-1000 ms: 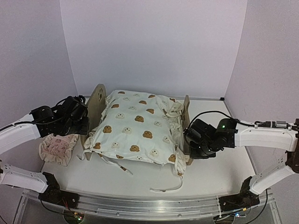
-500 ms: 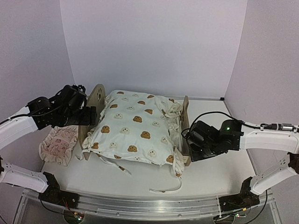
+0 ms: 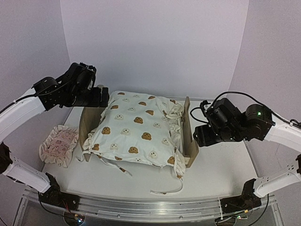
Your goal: Set up the pet bed
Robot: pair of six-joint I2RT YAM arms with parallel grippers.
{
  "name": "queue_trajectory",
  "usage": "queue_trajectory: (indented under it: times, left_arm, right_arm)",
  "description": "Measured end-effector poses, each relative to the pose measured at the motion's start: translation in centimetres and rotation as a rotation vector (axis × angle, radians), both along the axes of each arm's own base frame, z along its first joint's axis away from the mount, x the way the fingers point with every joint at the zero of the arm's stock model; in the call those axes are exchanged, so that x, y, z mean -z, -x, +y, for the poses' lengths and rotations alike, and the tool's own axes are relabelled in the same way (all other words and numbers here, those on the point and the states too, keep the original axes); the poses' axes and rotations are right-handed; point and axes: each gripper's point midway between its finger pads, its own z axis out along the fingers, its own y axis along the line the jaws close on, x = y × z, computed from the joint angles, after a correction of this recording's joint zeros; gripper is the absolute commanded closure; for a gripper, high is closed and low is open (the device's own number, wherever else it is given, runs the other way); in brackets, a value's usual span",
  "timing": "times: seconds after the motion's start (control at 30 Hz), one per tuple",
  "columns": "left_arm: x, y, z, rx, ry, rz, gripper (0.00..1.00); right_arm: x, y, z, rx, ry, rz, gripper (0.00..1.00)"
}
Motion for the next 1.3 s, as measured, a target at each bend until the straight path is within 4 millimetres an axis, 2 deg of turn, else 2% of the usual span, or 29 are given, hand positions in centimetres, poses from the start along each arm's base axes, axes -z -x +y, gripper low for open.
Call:
queue_trajectory:
  times: [0.17, 0.27, 0.4, 0.6, 0.77, 0.87, 0.97, 1.13, 1.3]
  left_arm:
    - [-1.4, -1.1, -3.5, 0.070, -0.009, -0.022, 0.03]
    - [-2.3, -0.8, -6.5, 0.142, -0.012, -0.039, 0.06]
    - [-2.5, 0.3, -10.9, 0.245, -0.019, -0.044, 0.08]
    - [0.6, 3.5, -16.6, 0.411, -0.070, 0.003, 0.10]
    - [3.8, 5.7, -20.0, 0.520, -0.119, 0.056, 0.11]
    - [4.8, 6.5, -21.0, 0.562, -0.119, 0.075, 0.12]
    - [5.3, 6.7, -21.4, 0.578, -0.107, 0.078, 0.12]
    - [7.2, 7.3, -20.7, 0.583, -0.119, 0.105, 0.13]
    - [8.5, 7.9, -19.4, 0.579, -0.135, 0.130, 0.15]
  right_arm:
    - [-1.2, 0.2, 2.5, -0.069, -0.056, 0.044, 0.42]
    - [0.0, 0.5, 3.8, -0.097, -0.049, 0.102, 0.48]
    - [2.5, 1.2, 5.2, -0.123, -0.028, 0.183, 0.51]
    - [6.8, 3.6, 6.4, -0.167, 0.002, 0.284, 0.57]
    - [11.0, 5.1, 6.3, -0.167, 0.027, 0.359, 0.63]
    - [12.7, 5.7, 6.5, -0.170, 0.020, 0.383, 0.67]
    - [13.5, 5.9, 7.3, -0.177, -0.008, 0.393, 0.67]
    - [14.4, 5.8, 8.9, -0.195, -0.041, 0.400, 0.67]
    - [14.3, 5.4, 9.9, -0.205, -0.072, 0.381, 0.74]
